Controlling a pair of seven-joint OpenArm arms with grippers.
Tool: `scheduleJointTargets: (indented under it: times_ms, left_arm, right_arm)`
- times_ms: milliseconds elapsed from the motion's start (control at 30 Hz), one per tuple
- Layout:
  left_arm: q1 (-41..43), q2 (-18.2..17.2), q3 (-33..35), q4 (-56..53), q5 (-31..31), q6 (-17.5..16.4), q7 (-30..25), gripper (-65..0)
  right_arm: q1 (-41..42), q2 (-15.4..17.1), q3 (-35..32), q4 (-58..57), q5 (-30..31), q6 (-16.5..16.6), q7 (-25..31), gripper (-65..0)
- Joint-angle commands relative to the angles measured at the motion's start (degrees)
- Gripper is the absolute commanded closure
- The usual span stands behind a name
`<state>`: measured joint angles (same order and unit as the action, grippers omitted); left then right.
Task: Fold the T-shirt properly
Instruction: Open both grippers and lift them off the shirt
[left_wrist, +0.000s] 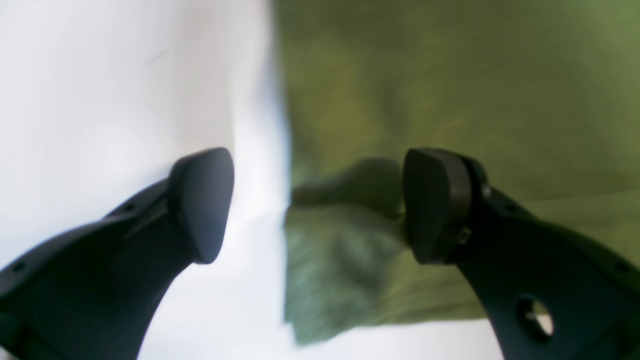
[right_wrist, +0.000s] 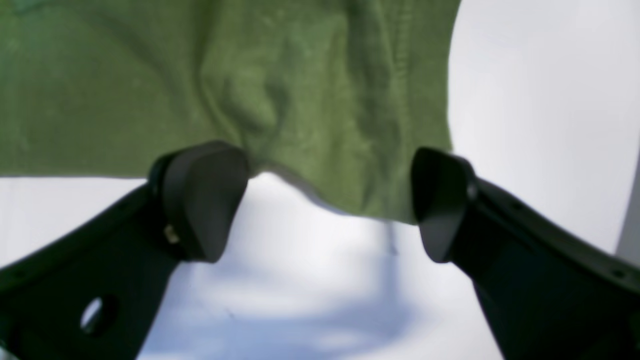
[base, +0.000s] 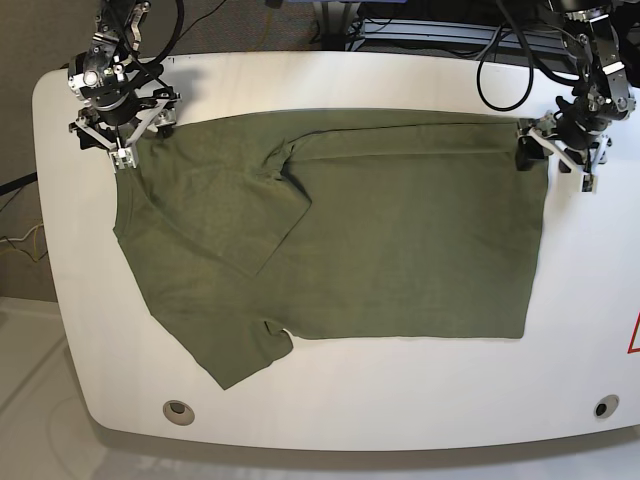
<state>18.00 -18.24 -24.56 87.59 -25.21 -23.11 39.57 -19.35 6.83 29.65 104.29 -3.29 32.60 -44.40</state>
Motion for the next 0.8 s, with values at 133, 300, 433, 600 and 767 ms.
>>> scheduleJointTargets:
  times_ms: [133,300,433,600,767]
  left_arm:
    - [-0.2,-0.5,-1.7,3.4,0.2,0.1,1.1,-50.6]
    - [-0.8,-0.8,-1.9,3.6,0.2,0.1,1.1,-50.6]
    - [-2.0,-0.8,-1.9,3.6,0.2,0.1,1.1,-50.6]
    - [-3.0,-0.9,-1.9,3.7,0.2,0.1,1.1,-50.6]
    - [-5.9,-1.0,-1.9,4.1,0.3,0.2,1.2,-50.6]
  right_arm:
    - [2.7,0.6,0.3,3.0,0.1,-0.2,-1.9,-51.8]
    - [3.7,0.6,0.3,4.6,0.1,-0.2,-2.2,-51.8]
    - [5.0,0.6,0.3,5.3,0.1,-0.2,-2.3,-51.8]
    - [6.8,0.7,0.3,5.4,0.1,-0.2,-2.3,-51.8]
    - [10.0,1.9,0.1,5.1,0.1,-0.2,-2.4,-51.8]
